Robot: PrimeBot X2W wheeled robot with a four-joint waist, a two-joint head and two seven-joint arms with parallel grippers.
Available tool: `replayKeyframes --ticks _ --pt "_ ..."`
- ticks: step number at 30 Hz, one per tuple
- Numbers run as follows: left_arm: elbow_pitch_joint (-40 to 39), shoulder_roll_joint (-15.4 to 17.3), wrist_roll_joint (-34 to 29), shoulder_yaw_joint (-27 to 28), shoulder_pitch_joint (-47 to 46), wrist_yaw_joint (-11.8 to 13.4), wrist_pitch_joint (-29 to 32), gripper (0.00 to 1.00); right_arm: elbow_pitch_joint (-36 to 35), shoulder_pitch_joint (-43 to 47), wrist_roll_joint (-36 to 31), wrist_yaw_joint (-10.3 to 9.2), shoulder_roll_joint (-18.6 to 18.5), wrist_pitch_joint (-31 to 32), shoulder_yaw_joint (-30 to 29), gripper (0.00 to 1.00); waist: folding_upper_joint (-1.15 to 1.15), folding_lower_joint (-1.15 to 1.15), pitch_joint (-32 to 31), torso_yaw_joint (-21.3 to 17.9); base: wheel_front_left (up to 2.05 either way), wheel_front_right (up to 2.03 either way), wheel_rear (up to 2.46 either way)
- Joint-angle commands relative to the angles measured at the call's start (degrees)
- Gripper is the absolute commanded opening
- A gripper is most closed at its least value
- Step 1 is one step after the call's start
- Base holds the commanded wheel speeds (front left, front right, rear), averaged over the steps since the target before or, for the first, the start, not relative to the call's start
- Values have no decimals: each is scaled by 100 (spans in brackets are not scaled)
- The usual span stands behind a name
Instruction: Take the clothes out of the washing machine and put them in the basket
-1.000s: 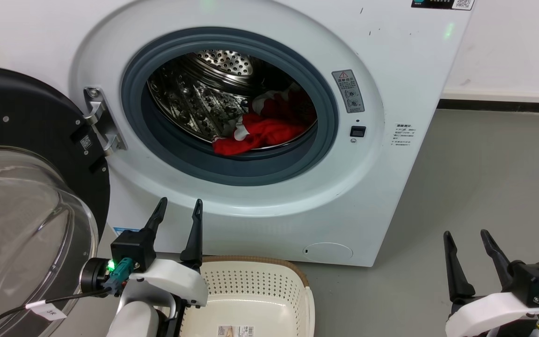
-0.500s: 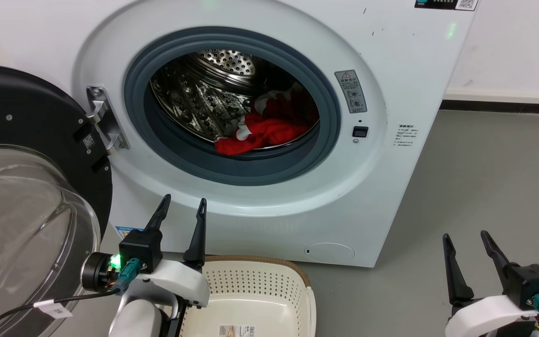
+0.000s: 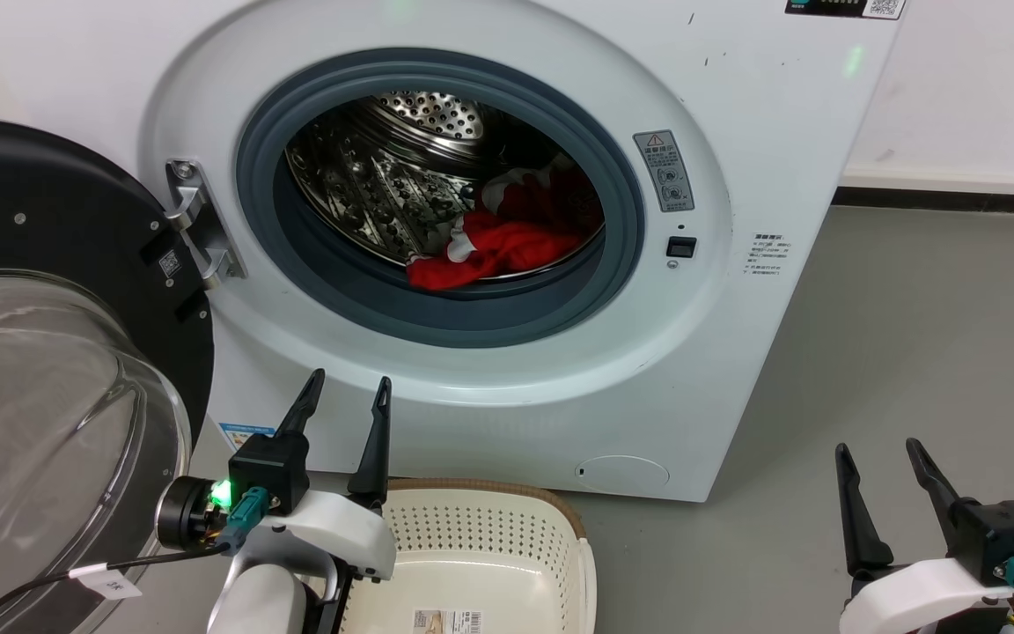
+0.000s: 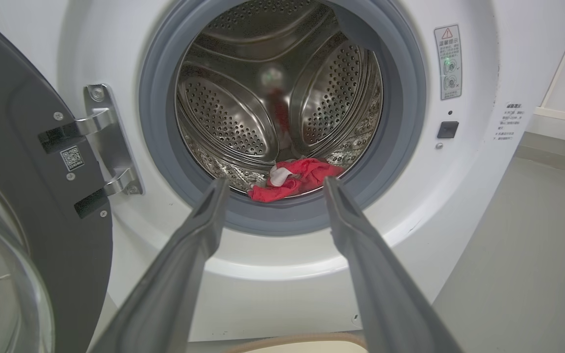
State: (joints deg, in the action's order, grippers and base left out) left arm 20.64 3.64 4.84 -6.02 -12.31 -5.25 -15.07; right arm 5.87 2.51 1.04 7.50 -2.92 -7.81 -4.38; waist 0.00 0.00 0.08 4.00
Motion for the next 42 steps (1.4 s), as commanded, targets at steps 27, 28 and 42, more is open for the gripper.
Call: replayKeyframes --ticks 27,28,42 --pt "748 -5 -237 1 -1777 52 -15 100 -554 -534 -71 -2 8 45 218 100 0 0 1139 -405 0 0 0" --pt "818 25 -246 18 -1971 55 -15 100 -596 -590 -61 -2 8 51 256 100 0 0 1280 -474 0 0 0" --pt "2930 652 -278 33 -4683 -72 379 100 -380 -1328 362 -3 9 -277 731 100 0 0 2865 -1440 0 0 0"
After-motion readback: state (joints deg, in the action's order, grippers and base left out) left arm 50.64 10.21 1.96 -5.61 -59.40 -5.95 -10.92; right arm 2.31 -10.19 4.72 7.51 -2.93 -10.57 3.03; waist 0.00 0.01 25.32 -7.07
